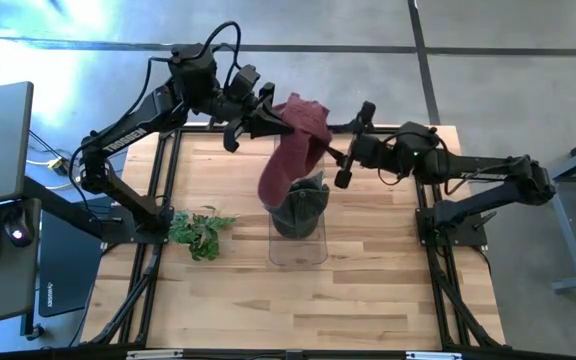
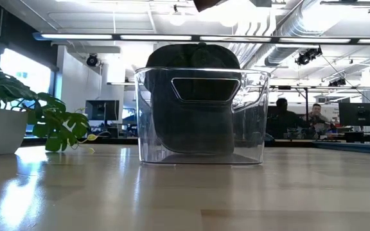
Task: Pick & Place hat
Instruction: Put the red cap into the top transparent bin
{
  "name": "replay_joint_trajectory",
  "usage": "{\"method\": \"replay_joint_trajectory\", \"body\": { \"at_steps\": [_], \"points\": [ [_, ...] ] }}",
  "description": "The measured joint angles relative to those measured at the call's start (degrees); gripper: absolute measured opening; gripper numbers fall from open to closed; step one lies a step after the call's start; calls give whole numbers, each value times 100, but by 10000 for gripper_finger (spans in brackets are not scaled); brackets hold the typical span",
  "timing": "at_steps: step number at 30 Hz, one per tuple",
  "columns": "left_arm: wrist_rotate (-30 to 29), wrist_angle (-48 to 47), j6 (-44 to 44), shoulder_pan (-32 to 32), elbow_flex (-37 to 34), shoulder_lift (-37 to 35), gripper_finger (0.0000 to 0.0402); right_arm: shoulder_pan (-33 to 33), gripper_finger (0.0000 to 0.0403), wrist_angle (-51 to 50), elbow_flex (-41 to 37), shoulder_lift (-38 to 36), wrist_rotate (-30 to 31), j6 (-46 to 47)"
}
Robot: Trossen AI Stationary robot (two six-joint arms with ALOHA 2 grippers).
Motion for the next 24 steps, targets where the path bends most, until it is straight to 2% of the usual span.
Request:
{"method": "replay_joint_trajectory", "body": {
  "at_steps": [4, 7, 14, 17, 21, 24],
  "points": [
    [2, -29, -94, 2, 0, 0, 0, -4, 82, -339, 0, -19, -492, 445],
    [12, -195, -83, 4, 0, -3, 1, -8, 25, -788, 122, -96, -1222, 1082],
    [287, -1121, 731, 7, 0, -7, 22, -409, 46, -2669, 1135, -170, -4065, 3068],
    [285, -1468, 1225, 7, 0, -6, 42, -608, 31, -3340, 1539, -168, -5288, 3686],
    [161, -1819, 1664, 6, 0, 196, 74, -828, 23, -3608, 1835, -175, -6940, 4593],
    [-182, -2151, 1915, 6, -7, 323, 95, -950, 23, -3608, 1886, -177, -7578, 5388]
  ]
}}
